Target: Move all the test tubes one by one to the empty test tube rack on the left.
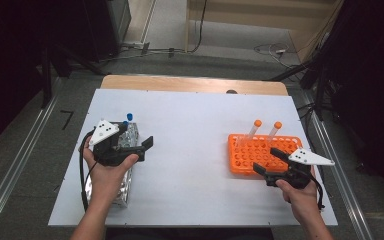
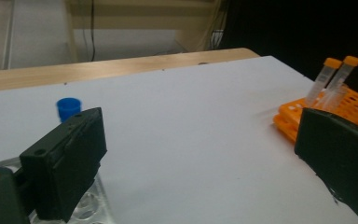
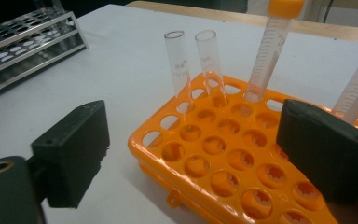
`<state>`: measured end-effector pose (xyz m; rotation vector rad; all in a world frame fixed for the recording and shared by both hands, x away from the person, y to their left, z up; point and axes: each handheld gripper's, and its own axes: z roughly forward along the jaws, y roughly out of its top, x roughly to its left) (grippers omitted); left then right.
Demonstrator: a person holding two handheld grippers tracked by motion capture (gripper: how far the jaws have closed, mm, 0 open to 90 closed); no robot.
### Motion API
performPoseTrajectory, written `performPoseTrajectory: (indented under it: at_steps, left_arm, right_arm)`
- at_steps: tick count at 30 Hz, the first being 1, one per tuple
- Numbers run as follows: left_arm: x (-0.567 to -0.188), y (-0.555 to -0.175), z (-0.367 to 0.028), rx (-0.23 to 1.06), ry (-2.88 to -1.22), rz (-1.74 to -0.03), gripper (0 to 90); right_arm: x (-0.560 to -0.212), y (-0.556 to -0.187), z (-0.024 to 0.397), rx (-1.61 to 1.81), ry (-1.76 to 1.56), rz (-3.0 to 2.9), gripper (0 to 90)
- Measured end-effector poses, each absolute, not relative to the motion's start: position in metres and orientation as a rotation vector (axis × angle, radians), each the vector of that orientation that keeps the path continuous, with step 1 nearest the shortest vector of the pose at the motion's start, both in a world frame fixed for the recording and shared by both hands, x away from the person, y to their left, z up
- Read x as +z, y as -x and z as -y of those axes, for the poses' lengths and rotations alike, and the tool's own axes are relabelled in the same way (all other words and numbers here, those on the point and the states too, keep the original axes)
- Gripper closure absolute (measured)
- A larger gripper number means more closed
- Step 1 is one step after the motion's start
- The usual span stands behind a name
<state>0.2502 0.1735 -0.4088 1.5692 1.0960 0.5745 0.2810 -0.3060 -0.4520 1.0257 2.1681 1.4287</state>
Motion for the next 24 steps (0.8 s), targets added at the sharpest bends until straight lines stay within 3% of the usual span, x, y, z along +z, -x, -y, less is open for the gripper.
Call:
performPoseTrajectory:
  at_steps: [5, 15, 24]
  left_arm:
    - [-0.411, -0.240, -0.166, 0.544, -1.550, -1.047, 0.0]
    - [-0.418, -0.231, -0.153, 0.499, -1.586, -1.006, 0.0]
    - [-0.422, -0.232, -0.142, 0.455, -1.588, -1.009, 0.0]
  right_arm:
    - [-0.452, -0.289, 0.298, 1.397, -1.066, -2.137, 19.1]
    - [-0.456, -0.313, 0.289, 1.342, -1.151, -2.128, 45.7]
    - [-0.465, -0.329, 0.269, 1.267, -1.203, -2.192, 55.2]
